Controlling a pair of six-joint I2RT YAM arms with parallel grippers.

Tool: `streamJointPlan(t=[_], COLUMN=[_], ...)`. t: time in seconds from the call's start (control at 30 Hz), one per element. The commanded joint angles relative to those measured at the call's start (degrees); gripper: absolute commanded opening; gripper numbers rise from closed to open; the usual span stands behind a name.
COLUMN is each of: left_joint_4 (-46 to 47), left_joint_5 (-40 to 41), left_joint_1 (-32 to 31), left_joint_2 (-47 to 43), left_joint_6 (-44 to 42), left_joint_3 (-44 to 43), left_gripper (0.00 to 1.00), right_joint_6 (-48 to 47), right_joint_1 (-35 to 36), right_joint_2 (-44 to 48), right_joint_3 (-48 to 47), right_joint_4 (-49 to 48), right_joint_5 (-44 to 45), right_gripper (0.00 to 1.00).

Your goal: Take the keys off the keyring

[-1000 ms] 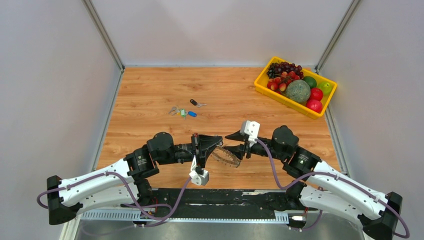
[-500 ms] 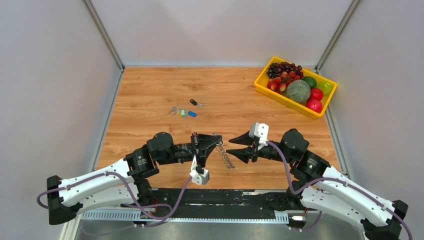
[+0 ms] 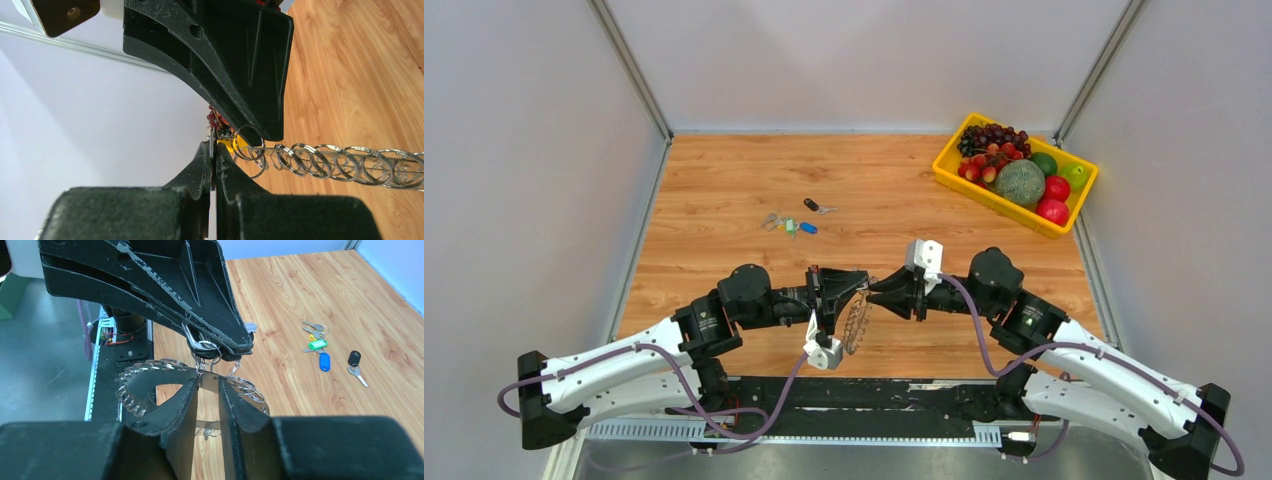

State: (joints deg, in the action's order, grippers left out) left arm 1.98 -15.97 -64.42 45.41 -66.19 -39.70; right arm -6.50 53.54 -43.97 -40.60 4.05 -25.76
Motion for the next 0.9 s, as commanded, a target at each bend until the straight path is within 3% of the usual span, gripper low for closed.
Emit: streamJointPlan(t=[0.0,0.1,0.53,0.87], left_joint_4=[3.47,3.58,1.49,0.25], left_joint_5=[-1.06,-0.95,3.61,7.81], left_joint_1=[0.0,0.0,-0.02,0.0], left_joint_2=[-0.55,-0.39,6.16,8.73], left_joint_6=[-0.78,-0.76,-1.32,2.31], left_joint_3=[-2.13,-2.13,-3.54,-5.44], left_gripper=[0.0,0.0,0.0,0.0], right_joint_6=[0.88,1.06,6.16,4.43], right_joint_1=[-0.14,-0.17,-0.14,-0.43], right_joint_2=[-0.03,-0.61,-11.17,-1.82], right_joint_3=[-2.44,-2.99,-10.45,-4.69], right_joint_4=[-5.3,-5.41,1.83,2.01], right_joint_5=[-1.75,-1.1,-3.27,17.22], right_gripper=[0.2,0.0,0.0,0.0])
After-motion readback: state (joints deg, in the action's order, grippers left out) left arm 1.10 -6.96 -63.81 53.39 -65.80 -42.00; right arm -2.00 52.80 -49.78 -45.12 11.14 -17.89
